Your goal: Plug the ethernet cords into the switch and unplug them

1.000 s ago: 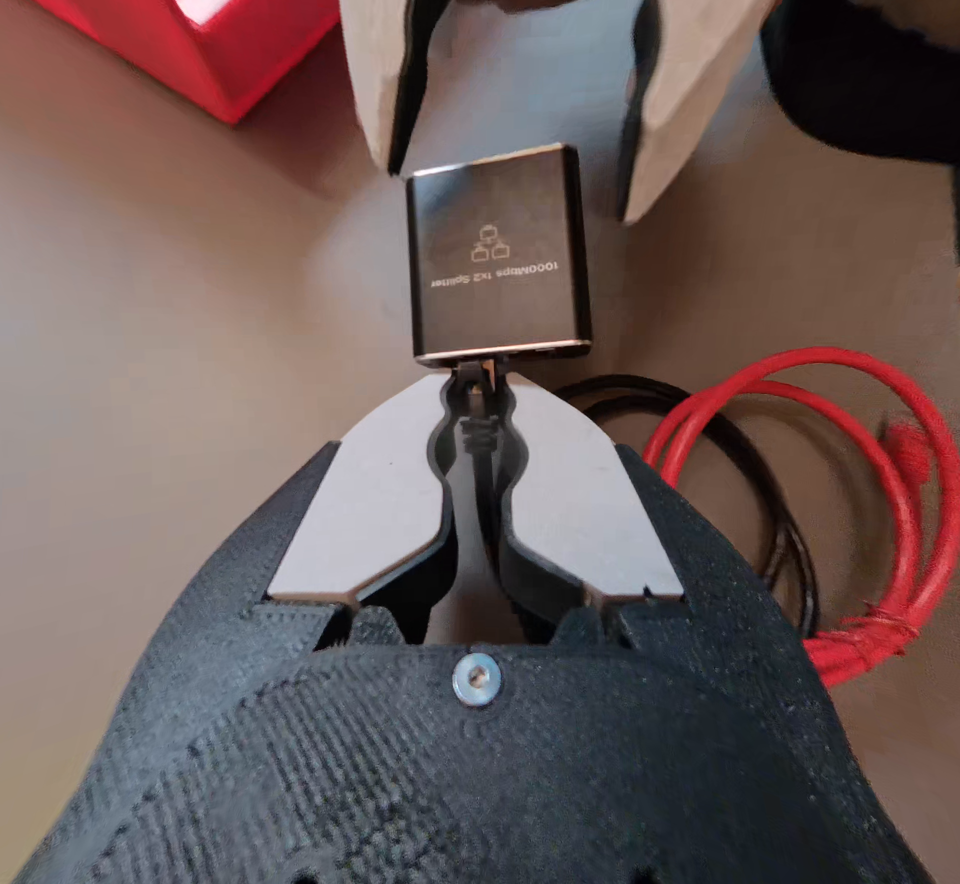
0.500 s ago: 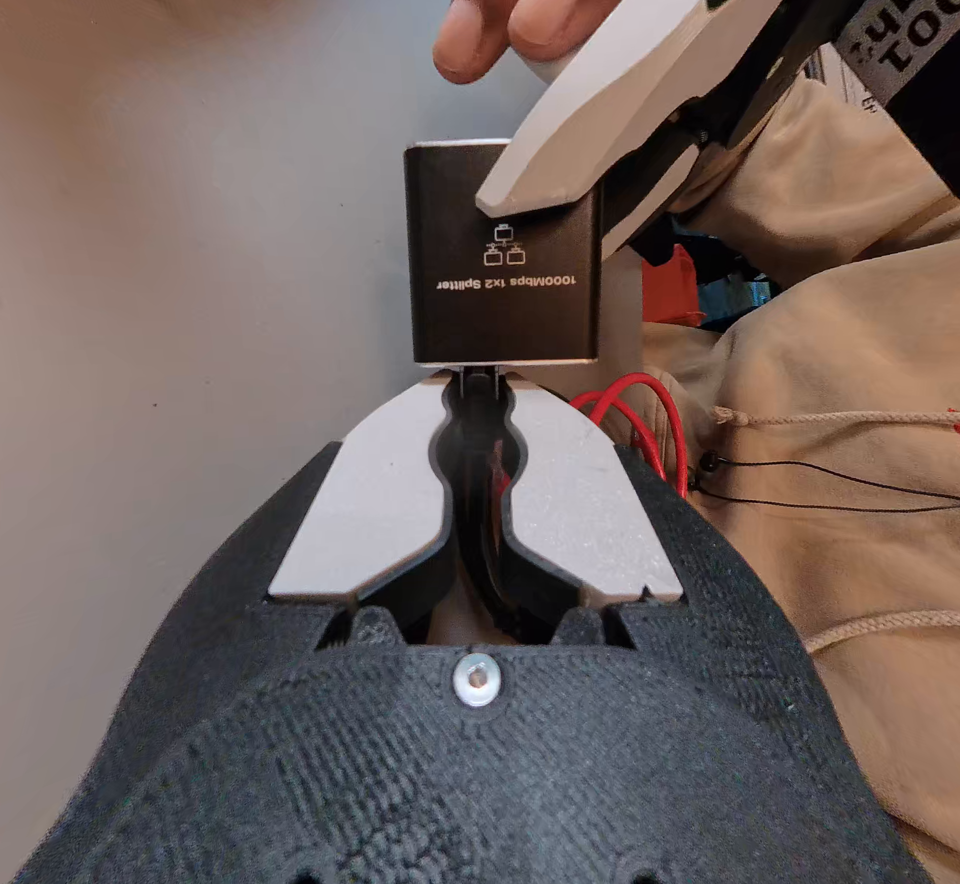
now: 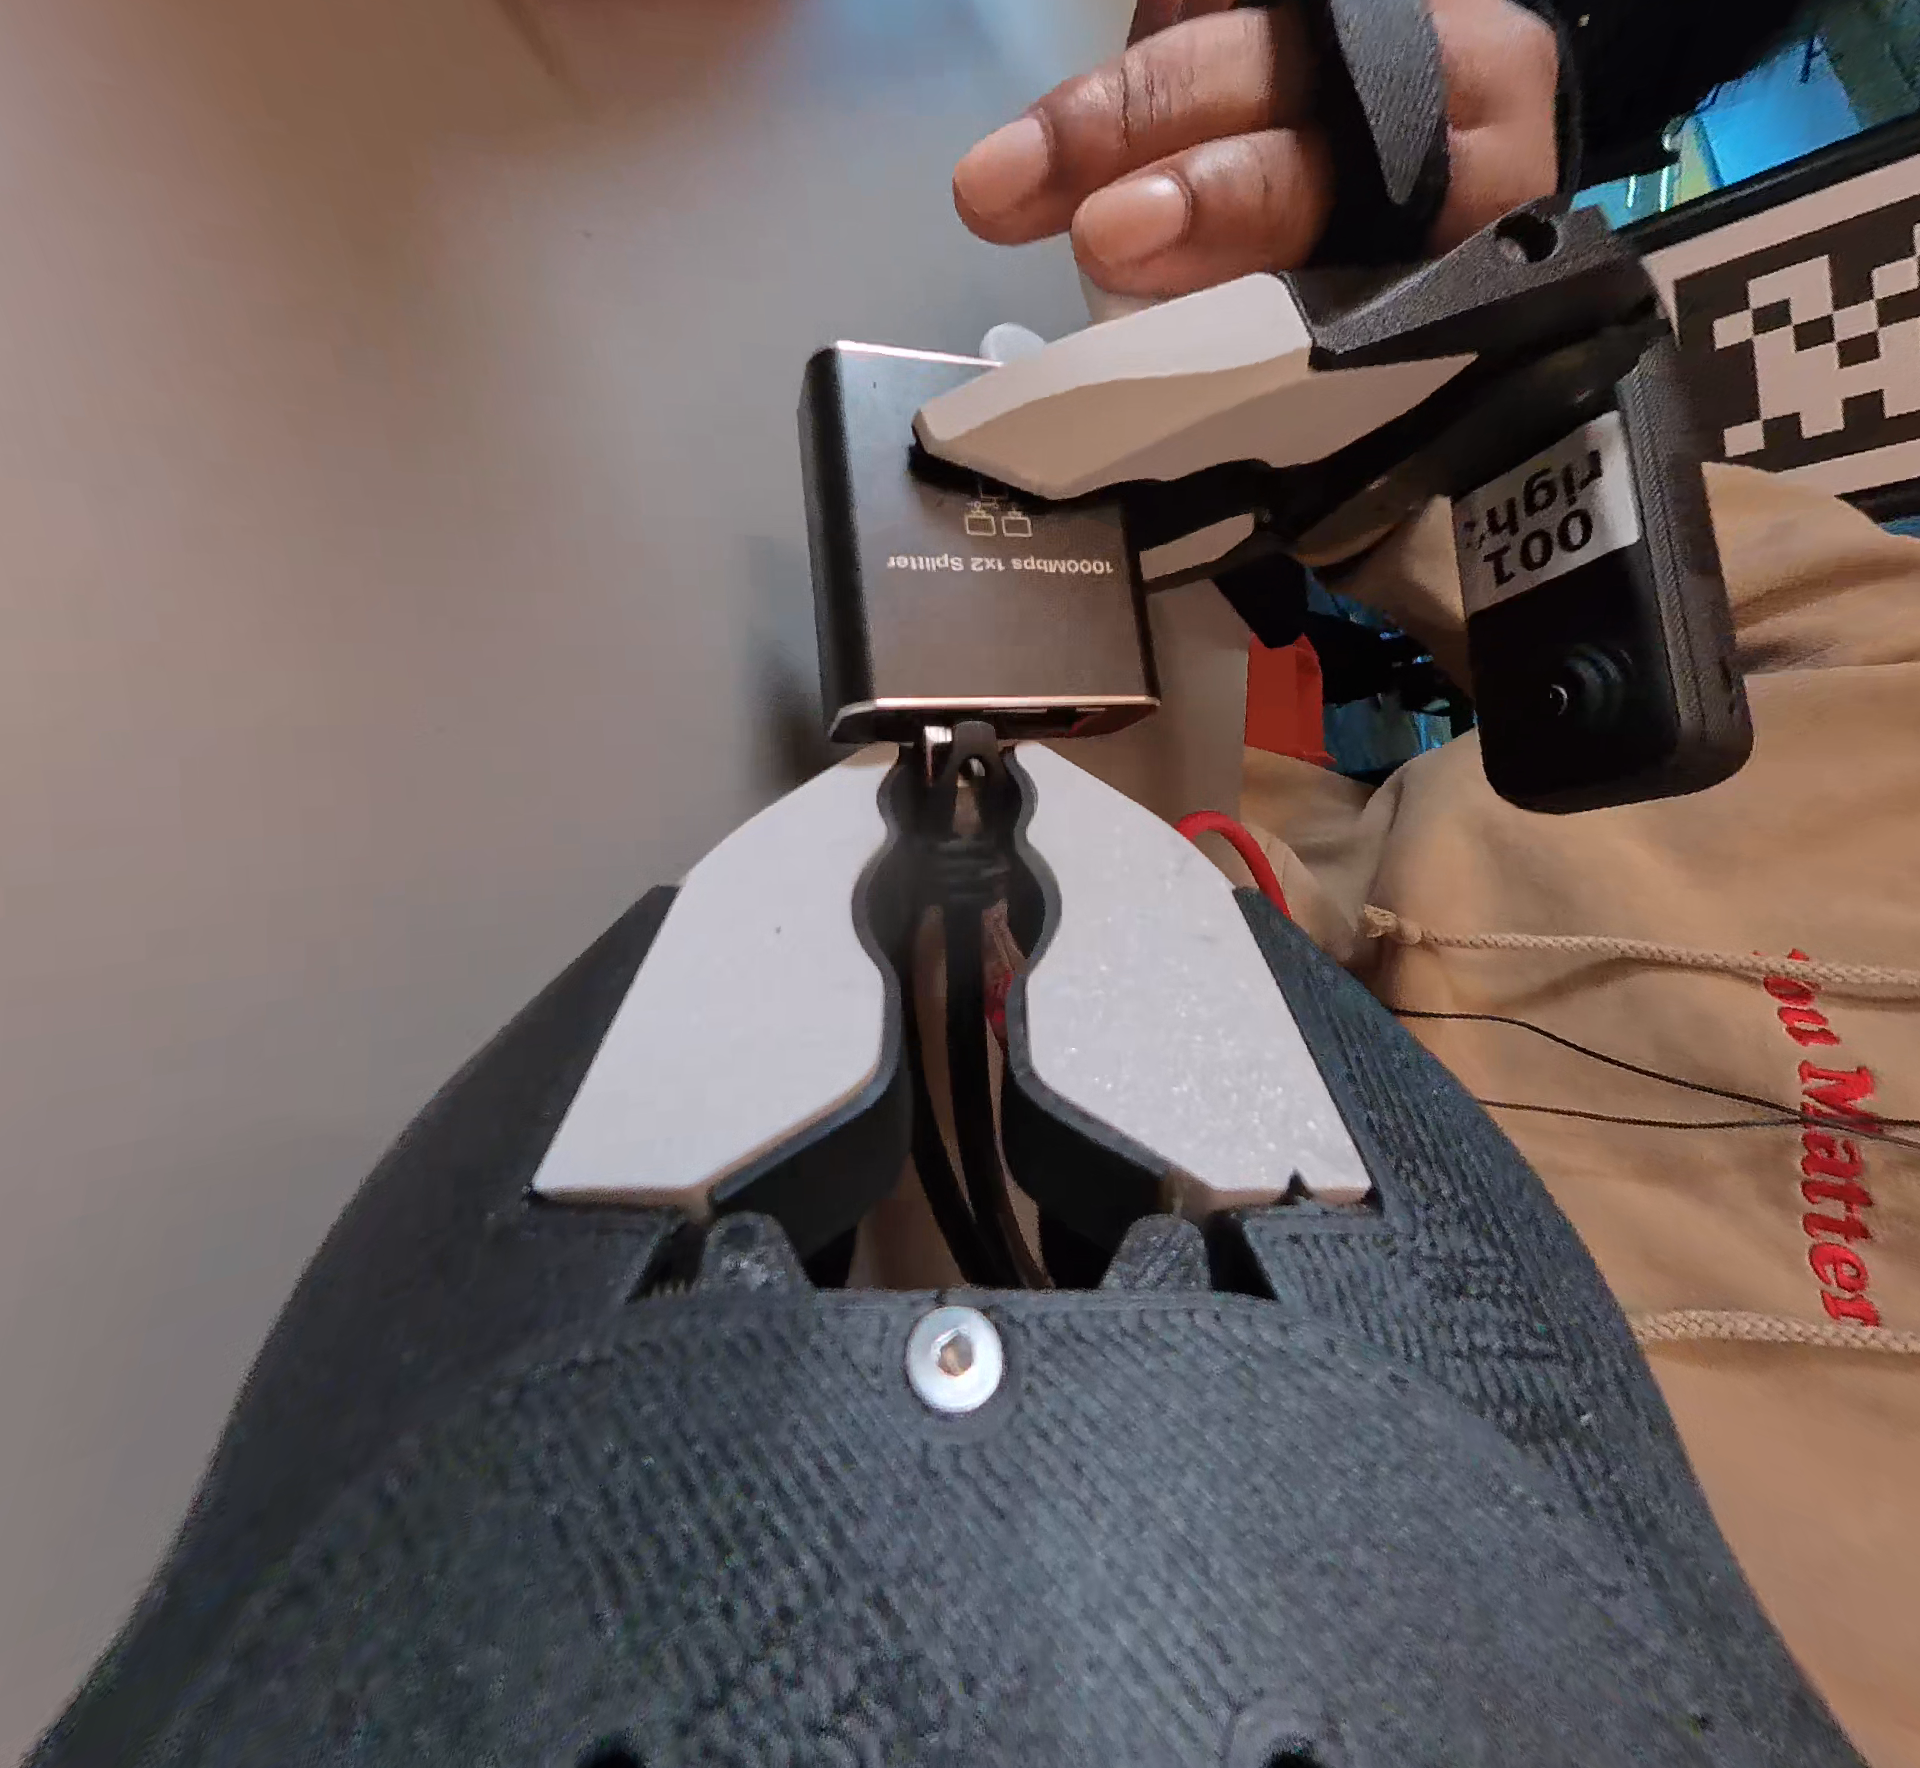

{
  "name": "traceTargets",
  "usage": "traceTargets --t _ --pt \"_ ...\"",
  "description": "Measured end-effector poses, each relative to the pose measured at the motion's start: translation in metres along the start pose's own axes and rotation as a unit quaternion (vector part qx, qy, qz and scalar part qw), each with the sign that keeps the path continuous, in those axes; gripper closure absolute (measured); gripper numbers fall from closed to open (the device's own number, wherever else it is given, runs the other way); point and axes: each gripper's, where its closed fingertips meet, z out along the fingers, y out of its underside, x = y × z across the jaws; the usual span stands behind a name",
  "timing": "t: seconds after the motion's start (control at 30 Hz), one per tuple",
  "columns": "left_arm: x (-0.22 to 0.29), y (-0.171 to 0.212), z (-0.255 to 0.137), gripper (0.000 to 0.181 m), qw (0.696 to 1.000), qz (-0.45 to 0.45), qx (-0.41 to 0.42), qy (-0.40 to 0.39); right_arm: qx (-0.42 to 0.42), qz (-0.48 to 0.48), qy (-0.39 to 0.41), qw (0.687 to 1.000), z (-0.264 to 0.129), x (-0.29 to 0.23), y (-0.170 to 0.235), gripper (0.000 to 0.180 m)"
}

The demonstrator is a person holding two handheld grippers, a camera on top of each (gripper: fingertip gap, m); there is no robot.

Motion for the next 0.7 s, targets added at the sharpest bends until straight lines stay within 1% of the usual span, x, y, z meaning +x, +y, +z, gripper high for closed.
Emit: traceTargets --t 0.07,0.17,0.27,0.33,0.4,0.47,0.53,0.6,0.7 --pt "-0.001 -0.006 -0.006 0.165 0.999 0.033 0.017 -0.024 -0.004 0.011 0.000 1.000 0.000 0.003 0.003 0.155" --pt "0.007 -0.018 -0.025 0.150 0.991 0.099 0.043 -0.084 -0.013 0.023 -0.009 1.000 -0.002 0.003 0.013 0.155" --pt "0.016 -0.021 -0.048 0.148 0.964 0.177 0.041 -0.192 -0.023 0.030 -0.016 0.999 0.000 0.000 0.022 0.155" --pt "0.021 -0.013 -0.054 0.151 0.944 0.212 0.024 -0.250 -0.027 0.034 -0.022 0.999 0.001 -0.002 0.025 0.155" --pt "0.022 0.002 -0.050 0.154 0.926 0.240 0.001 -0.292 -0.030 0.044 -0.027 0.998 0.003 -0.003 0.026 0.155" --pt "0.015 0.019 -0.042 0.157 0.910 0.251 -0.028 -0.329 -0.034 0.049 -0.029 0.998 0.004 -0.004 0.028 0.155" --pt "0.006 0.031 -0.035 0.160 0.895 0.260 -0.041 -0.361 -0.036 0.059 -0.033 0.997 0.006 -0.005 0.029 0.155" --pt "-0.003 0.038 -0.027 0.160 0.886 0.261 -0.045 -0.381 -0.038 0.062 -0.035 0.997 0.006 -0.006 0.031 0.155" --pt "-0.014 0.042 -0.021 0.160 0.864 0.274 -0.053 -0.418 -0.039 0.069 -0.040 0.996 0.007 -0.008 0.031 0.155"
